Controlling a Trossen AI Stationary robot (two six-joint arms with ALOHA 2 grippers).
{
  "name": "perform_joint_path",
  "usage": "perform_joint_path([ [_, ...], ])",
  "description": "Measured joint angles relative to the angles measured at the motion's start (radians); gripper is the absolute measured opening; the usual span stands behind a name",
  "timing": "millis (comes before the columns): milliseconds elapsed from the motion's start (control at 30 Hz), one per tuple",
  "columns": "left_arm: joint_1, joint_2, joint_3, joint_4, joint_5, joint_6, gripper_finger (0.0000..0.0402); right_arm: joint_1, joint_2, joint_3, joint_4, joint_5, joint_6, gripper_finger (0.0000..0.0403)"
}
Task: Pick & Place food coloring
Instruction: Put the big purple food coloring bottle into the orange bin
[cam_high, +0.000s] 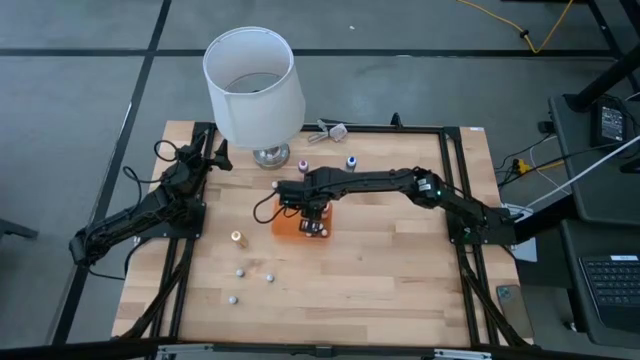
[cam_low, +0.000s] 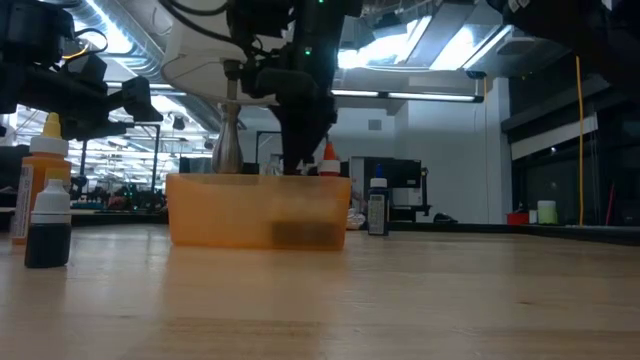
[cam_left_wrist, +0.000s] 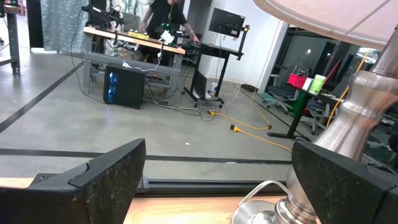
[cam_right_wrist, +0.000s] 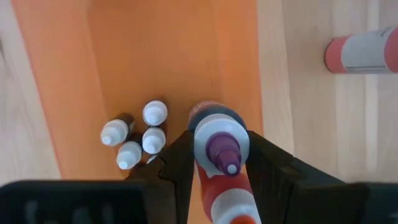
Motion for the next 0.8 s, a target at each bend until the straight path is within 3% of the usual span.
perform_joint_path([
  [467, 0.0, 0.0, 0.0, 0.0, 0.0, 0.0, 0.0391, 0.0, 0.0, -0.001, 0.0, 0.033, 0.03, 0.0133],
  [800, 0.0, 0.0, 0.0, 0.0, 0.0, 0.0, 0.0391, -0.002, 0.0, 0.07, -0.049, 0.056, 0.051, 0.0172],
])
